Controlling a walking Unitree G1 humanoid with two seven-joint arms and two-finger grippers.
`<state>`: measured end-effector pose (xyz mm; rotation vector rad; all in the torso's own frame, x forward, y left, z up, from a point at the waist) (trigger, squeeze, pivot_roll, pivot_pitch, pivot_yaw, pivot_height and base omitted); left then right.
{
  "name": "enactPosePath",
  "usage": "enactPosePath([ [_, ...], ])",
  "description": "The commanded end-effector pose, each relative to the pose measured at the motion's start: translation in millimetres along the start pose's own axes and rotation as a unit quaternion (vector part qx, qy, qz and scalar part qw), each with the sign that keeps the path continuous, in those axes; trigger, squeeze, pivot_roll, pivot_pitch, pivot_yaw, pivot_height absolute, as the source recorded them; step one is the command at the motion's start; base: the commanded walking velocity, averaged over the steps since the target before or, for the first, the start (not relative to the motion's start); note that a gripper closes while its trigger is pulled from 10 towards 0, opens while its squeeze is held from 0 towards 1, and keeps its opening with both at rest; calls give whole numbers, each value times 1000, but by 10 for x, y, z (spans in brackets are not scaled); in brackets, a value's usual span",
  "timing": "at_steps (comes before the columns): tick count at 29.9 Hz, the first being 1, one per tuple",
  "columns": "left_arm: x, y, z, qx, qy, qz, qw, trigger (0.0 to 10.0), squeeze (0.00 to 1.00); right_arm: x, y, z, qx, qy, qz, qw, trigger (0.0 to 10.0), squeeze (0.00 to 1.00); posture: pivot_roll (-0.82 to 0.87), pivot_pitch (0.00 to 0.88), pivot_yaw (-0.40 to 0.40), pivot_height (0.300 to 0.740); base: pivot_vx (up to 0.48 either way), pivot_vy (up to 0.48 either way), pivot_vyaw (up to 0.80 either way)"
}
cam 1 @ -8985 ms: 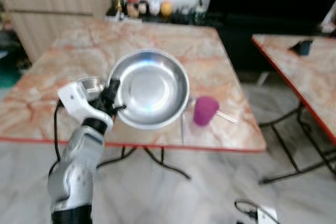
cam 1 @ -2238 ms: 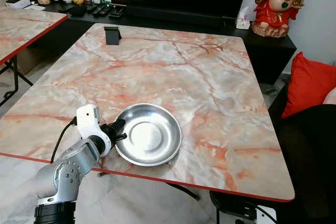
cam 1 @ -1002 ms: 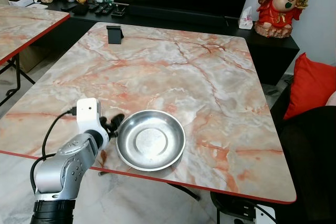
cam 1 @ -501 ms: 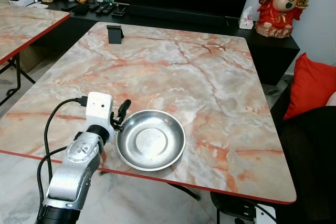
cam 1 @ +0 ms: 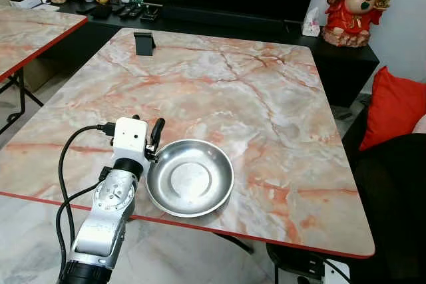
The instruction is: Setting the table
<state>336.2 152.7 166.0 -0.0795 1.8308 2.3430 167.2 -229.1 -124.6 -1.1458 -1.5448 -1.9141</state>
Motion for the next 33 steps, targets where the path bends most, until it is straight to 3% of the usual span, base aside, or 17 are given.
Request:
enactPosePath([
  [1, -17, 6, -18, -1, 2, -4, 1000, 10000, 0, 9, -15, -38, -12, -10, -2, 1000, 10000, 0, 85, 0, -40, 740, 0, 0, 0],
  [12, -28, 2, -38, 29, -4, -14, 999, 10000, 0, 11, -39, -25, 2, -5, 5, 1000, 10000, 0, 85, 0, -35, 740, 0, 0, 0],
  [16, -13, 48, -42, 22, -3, -26, 999, 10000, 0, 14, -44, -38, 3, -8, 4, 1000, 10000, 0, 88, 0, -36, 740, 0, 0, 0],
  [33, -48, 100, 45, 18, 6, -37, 999, 10000, 0, 19, -63, -30, 7, -6, 5, 1000, 10000, 0, 102, 0, -36, 740, 0, 464, 0],
])
Point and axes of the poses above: a point about 5 cm out from each wrist's last joint towards the gripper, its own x axis pointing back from the gripper into the wrist, its own y axis along the axis of the wrist's last joint, z = x × y, the point moved 4 cm from there along -x, pointing out of the wrist towards the gripper, and after that the axes turned 3 degrees about -x, right-handed, at the moved point
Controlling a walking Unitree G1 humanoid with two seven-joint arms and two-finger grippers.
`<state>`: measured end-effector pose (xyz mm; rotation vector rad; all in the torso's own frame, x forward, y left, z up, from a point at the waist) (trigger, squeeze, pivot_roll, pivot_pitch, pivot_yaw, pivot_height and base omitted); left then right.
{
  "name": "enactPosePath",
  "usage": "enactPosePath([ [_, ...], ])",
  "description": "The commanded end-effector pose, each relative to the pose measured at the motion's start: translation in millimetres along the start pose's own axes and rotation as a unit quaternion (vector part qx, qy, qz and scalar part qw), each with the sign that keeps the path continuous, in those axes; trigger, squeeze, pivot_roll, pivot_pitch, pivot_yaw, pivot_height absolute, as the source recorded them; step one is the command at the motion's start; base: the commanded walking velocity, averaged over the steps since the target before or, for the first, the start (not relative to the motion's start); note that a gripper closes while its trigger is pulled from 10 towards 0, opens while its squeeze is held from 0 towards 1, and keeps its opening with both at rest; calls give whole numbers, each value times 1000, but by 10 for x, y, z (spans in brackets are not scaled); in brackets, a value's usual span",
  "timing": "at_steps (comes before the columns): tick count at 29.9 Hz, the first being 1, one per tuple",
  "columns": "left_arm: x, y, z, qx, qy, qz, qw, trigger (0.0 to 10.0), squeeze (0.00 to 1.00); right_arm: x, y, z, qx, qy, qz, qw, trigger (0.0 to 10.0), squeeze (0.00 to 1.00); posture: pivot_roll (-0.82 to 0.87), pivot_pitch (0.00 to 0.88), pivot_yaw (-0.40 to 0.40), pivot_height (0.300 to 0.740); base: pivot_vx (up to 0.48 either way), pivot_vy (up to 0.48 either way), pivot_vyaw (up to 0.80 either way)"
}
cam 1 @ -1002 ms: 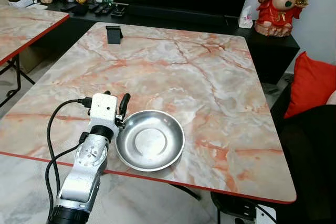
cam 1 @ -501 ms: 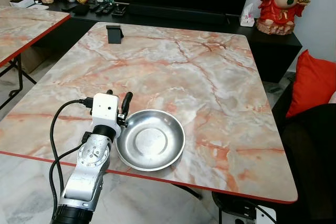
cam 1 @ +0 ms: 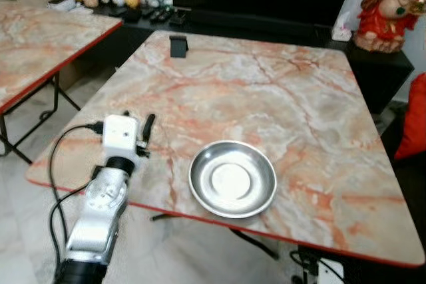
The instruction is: Setting the table
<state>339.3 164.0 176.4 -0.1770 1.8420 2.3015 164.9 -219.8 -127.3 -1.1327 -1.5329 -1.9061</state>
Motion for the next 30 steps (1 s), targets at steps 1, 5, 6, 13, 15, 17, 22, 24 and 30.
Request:
enactPosePath([
  [1, -12, 29, -92, 11, -14, -8, 1000, 10000, 0, 14, -6, -107, 2, -13, 0, 1000, 10000, 0, 106, 0, -35, 740, 0, 480, 0],
  [5, -10, 30, -97, 11, -18, -9, 1000, 10000, 0, 14, -10, -104, 0, -12, 0, 1000, 10000, 0, 105, 0, -34, 740, 0, 480, 0],
  [6, -10, 31, -96, 11, -18, -10, 1000, 10000, 0, 15, -11, -103, -1, -12, 0, 1000, 10000, 0, 106, 0, -34, 740, 0, 480, 0],
  [13, -23, 41, -97, 15, -17, -12, 1000, 10000, 0, 14, -14, -107, -5, -15, 2, 1000, 10000, 0, 99, 0, -33, 740, 0, 480, -209],
  [15, -36, 47, -105, 17, -17, -12, 1000, 10000, 0, 11, -3, -110, -3, -15, 1, 1000, 10000, 0, 100, 0, -35, 740, 0, 480, -594],
  [17, -40, 45, -104, 18, -16, -11, 1000, 10000, 0, 10, 8, -111, -1, -15, -1, 1000, 10000, 0, 100, 0, -38, 740, 0, 480, -288],
  [22, -48, 55, -78, 17, -9, -14, 1000, 10000, 0, 4, 35, -105, 5, -14, -4, 1000, 10000, 0, 101, 0, -38, 740, 0, 480, 0],
  [24, -46, 59, -69, 18, -7, -15, 1000, 10000, 0, 2, 43, -97, 3, -12, -6, 1000, 10000, 0, 98, 0, -37, 740, 0, 480, 0],
  [30, -43, 65, -81, 20, -5, -15, 1000, 10000, 0, 1, 58, -93, 14, -10, -9, 1000, 10000, 0, 98, 0, -37, 740, 0, 480, 0],
])
Point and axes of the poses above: a point about 5 cm out from each wrist's last joint towards the gripper, its own x axis pointing back from the gripper into the wrist, its own y axis along the axis of the wrist's last joint, z = x × y, the point moved 4 cm from there along -x, pointing out of the wrist towards the gripper, and after that the axes turned 3 degrees about -x, right-handed, at the moved point
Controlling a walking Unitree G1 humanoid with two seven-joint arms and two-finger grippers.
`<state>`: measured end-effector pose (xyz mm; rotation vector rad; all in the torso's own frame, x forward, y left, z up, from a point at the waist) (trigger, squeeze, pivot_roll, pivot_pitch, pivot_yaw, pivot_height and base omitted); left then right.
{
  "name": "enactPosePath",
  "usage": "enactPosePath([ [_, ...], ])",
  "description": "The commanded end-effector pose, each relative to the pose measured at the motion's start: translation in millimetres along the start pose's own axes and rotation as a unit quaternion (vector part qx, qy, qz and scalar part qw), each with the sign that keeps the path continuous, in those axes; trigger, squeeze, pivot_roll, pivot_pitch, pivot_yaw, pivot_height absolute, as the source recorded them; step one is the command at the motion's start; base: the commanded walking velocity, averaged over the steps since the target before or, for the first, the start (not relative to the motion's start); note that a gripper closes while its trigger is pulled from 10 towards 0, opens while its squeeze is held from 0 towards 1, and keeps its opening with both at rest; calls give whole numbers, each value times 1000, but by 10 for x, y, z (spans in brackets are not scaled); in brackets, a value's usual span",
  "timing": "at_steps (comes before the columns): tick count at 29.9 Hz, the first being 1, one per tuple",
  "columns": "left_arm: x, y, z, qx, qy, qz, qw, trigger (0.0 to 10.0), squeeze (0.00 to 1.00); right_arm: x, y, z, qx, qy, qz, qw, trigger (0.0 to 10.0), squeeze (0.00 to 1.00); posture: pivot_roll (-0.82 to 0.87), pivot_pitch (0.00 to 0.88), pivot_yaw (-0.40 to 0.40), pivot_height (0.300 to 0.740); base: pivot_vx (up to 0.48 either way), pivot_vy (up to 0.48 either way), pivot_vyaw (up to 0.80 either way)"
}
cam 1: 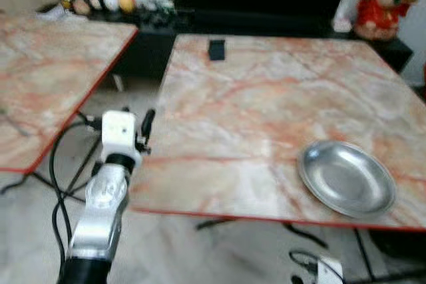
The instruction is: Setting the table
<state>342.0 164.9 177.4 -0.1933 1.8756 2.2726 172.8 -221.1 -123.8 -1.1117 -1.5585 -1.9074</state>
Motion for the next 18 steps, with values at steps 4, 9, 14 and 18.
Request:
enactPosePath([
  [4, -21, 70, -95, 7, -9, -12, 1000, 10000, 0, 17, -15, -93, 14, -5, 0, 1000, 10000, 0, 101, 0, -39, 740, 0, 480, 400],
  [9, -17, 66, -76, 7, -6, -11, 1000, 10000, 0, 17, -19, -93, 11, -4, 2, 1000, 10000, 0, 105, 0, -44, 740, 0, 480, 690],
  [14, -10, 59, -67, 6, -3, -9, 1000, 10000, 0, 17, -20, -96, 9, -4, 3, 1000, 10000, 0, 106, 0, -45, 740, 0, 480, 105],
  [18, -9, 57, -66, 7, -3, -8, 1000, 10000, 0, 17, -20, -96, 8, -3, 3, 1000, 10000, 0, 106, 0, -45, 740, 0, 480, 0],
])
Point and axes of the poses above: a point about 5 cm out from each wrist's last joint towards the gripper, its own x axis pointing back from the gripper into the wrist, its own y axis along the axis of the wrist's last joint, z = x × y, the point moved 4 cm from there along -x, pointing out of the wrist towards the gripper, and after that the axes turned 3 degrees about -x, right-handed, at the moved point
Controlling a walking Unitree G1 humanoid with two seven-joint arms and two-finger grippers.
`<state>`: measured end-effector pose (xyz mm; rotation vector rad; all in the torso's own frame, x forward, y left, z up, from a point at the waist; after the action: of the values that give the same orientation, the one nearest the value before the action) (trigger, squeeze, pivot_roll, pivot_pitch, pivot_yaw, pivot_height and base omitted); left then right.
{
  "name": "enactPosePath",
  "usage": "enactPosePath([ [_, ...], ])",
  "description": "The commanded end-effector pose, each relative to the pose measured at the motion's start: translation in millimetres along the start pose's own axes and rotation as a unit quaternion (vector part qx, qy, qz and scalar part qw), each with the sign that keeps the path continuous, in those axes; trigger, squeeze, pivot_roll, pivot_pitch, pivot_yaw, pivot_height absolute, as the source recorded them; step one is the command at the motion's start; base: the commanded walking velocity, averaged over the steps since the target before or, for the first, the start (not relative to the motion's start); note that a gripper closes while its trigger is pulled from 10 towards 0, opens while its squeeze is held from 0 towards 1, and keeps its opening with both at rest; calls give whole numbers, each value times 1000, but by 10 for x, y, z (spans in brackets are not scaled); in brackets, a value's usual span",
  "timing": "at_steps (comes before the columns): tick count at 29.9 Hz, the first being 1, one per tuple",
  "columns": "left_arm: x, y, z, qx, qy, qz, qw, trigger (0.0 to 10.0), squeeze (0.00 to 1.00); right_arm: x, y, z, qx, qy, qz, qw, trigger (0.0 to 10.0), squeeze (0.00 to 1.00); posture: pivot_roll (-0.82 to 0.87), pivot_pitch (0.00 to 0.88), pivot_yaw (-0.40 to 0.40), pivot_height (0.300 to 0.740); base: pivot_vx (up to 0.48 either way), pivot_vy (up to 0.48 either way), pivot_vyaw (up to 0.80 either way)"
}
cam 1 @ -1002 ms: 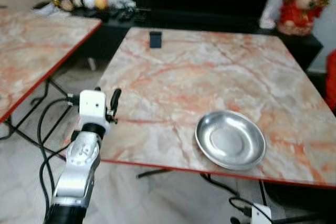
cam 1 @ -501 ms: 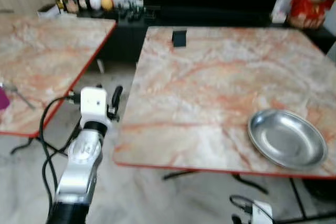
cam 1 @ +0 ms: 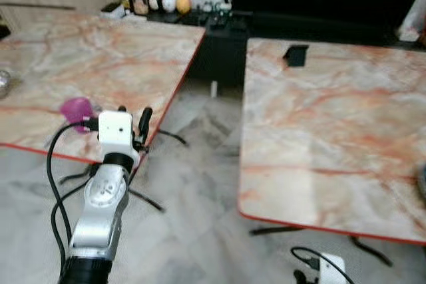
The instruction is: Setting the table
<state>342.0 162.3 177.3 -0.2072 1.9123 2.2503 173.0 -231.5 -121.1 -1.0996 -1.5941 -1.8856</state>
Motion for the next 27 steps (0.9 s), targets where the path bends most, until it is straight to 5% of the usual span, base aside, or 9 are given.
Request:
enactPosePath([
  [1, -11, 53, -44, -7, -11, -8, 1000, 10000, 0, 13, -64, 3, -7, 0, 9, 1000, 10000, 0, 105, 0, -45, 740, 0, 480, 0],
  [8, -16, 58, -33, -7, -10, -9, 1000, 10000, 0, 10, -54, 12, 1, 3, 8, 1000, 10000, 0, 106, 0, -45, 740, 0, 480, 0],
  [16, -17, 57, -32, -8, -8, -8, 1000, 10000, 0, 9, -53, 14, 1, 5, 9, 1000, 10000, 0, 109, 0, -46, 740, 0, 480, 745],
  [27, -23, 57, -33, -7, -8, -8, 1000, 10000, 0, 9, -50, 8, -2, 3, 9, 1000, 10000, 0, 109, 0, -47, 740, 0, 480, 0],
])
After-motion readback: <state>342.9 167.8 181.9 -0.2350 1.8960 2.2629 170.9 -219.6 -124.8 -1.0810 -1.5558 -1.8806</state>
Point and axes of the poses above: a point about 5 cm out from each wrist's last joint towards the gripper, its own x axis pointing back from the gripper into the wrist, its own y axis along the axis of the wrist's last joint, z = x × y, the point moved 4 cm from there along -x, pointing out of the wrist towards the gripper, and after that the axes turned 3 degrees about -x, right-handed, at the moved point
